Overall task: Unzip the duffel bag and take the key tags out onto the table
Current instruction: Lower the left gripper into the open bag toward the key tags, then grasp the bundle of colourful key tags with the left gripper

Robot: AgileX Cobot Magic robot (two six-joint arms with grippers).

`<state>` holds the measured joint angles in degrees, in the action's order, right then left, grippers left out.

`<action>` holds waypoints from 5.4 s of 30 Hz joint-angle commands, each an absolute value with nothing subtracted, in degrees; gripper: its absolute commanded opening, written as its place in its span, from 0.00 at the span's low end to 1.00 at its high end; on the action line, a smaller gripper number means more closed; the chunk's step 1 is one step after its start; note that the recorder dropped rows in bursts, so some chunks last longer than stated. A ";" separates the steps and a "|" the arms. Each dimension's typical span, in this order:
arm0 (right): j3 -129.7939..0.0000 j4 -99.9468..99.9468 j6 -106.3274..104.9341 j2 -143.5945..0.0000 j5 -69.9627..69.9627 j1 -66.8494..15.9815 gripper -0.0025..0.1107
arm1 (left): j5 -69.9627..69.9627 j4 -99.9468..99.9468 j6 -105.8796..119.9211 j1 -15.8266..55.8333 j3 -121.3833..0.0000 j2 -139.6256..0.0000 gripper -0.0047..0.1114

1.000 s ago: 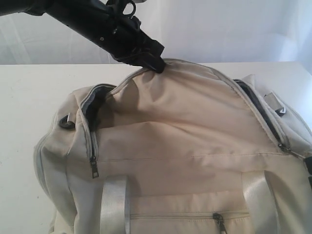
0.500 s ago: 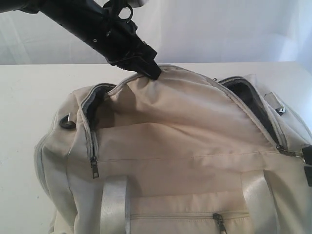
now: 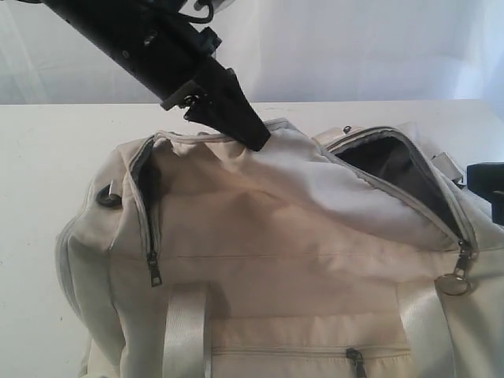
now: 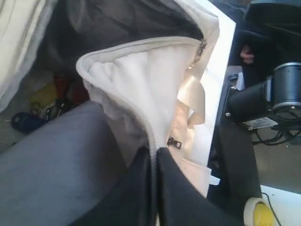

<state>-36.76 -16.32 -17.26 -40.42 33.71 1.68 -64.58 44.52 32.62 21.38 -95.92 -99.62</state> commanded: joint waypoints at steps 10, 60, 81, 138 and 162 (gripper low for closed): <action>-36.51 -16.64 -17.68 -40.07 33.73 2.19 0.58 | -69.96 47.95 31.50 40.80 -80.92 -94.89 0.04; -36.51 -37.06 -34.68 -46.28 45.66 -4.72 0.43 | -49.49 -14.53 -13.29 49.78 -71.40 -85.24 0.53; -36.73 -19.58 -18.74 -64.92 58.26 -5.97 0.12 | -50.86 -15.06 -16.02 49.78 -81.82 -92.25 0.54; -39.83 -12.94 -12.19 -43.14 50.23 -5.97 0.12 | -50.85 -1.17 35.79 44.79 -105.19 -127.68 0.30; -39.10 -12.94 -12.19 -43.14 49.97 -5.97 0.12 | -61.45 -4.78 29.07 44.79 -114.11 -115.71 0.04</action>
